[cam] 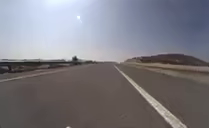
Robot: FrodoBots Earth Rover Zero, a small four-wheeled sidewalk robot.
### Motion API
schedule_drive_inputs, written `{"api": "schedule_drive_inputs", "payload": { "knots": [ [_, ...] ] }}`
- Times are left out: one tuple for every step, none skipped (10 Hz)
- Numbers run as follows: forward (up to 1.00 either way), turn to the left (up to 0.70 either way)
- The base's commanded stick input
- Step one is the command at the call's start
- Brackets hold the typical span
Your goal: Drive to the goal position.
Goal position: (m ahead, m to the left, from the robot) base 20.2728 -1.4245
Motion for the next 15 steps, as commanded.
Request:
{"api": "schedule_drive_inputs", "payload": {
  "knots": [
    [1.0,0.0],
    [1.0,0.0],
    [1.0,0.0],
    [1.0,0.0],
    [1.0,0.0],
    [1.0,0.0],
    [1.0,0.0],
    [1.0,0.0],
    [1.0,0.0],
    [1.0,0.0],
    [1.0,0.0],
    [1.0,0.0],
    [1.0,0.0],
    [1.0,0.0],
    [1.0,0.0]
  ]
}}
